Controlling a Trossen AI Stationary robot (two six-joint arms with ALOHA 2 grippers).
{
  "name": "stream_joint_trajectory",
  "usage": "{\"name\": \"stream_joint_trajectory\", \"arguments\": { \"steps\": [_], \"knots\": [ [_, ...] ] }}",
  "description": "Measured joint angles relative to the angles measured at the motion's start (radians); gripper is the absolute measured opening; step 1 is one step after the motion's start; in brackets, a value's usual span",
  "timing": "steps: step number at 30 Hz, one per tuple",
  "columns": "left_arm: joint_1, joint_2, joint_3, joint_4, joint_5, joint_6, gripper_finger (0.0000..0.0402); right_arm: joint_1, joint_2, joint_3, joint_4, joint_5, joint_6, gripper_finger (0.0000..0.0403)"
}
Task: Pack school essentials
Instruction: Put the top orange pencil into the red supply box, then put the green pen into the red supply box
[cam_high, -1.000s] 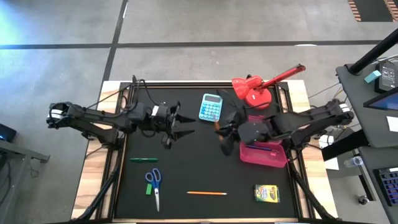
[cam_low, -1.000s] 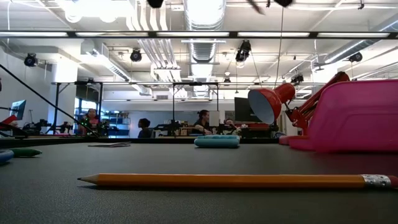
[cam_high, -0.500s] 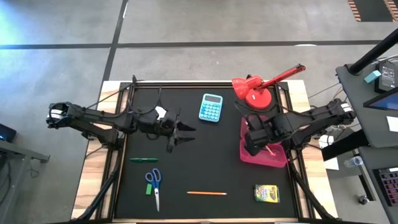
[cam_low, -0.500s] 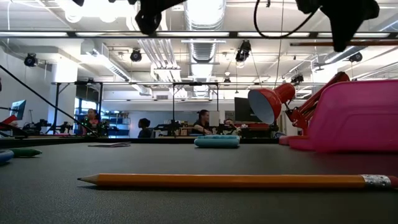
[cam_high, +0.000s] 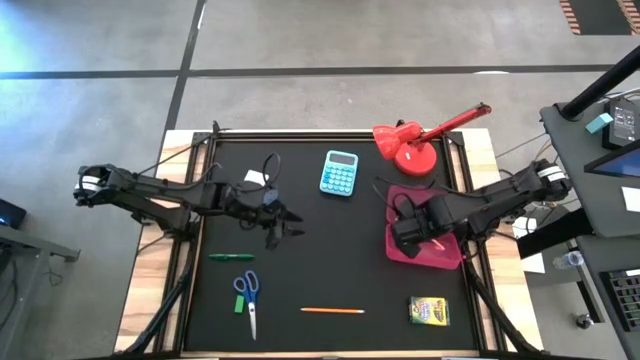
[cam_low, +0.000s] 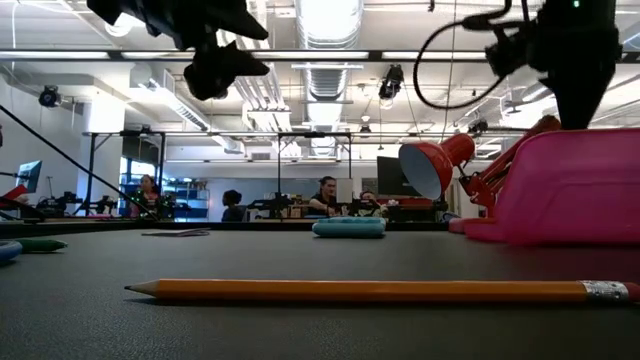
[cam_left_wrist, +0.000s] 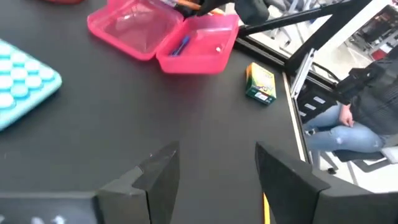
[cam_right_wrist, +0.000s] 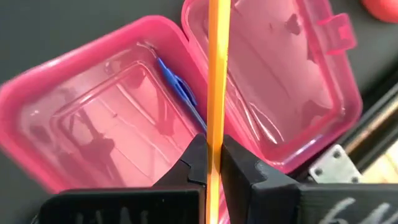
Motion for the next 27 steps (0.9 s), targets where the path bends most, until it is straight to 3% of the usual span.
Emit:
{"name": "stream_joint_trajectory", "arguments": {
  "steps": [7,12,21,27],
  "knots": [
    [0.0,-0.021,-0.001,-0.132,0.052,-0.024,0.019,0.0,0.0,-0.108,0.169,0.0,0.0,0.0013],
    [-0.003,-0.028,-0.001,-0.348,0.07,-0.024,0.019,0.0,0.0,-0.122,0.236,0.0,0.0,0.0019],
    [-0.057,-0.023,-0.002,-0.767,0.077,-0.025,0.019,0.0,0.0,-0.113,0.237,0.0,0.054,0.0106],
    [-0.105,-0.011,-0.036,-0.852,-0.008,-0.051,0.0189,0.0,0.0,-0.101,0.237,0.003,0.091,0.0153]
  ]
}}
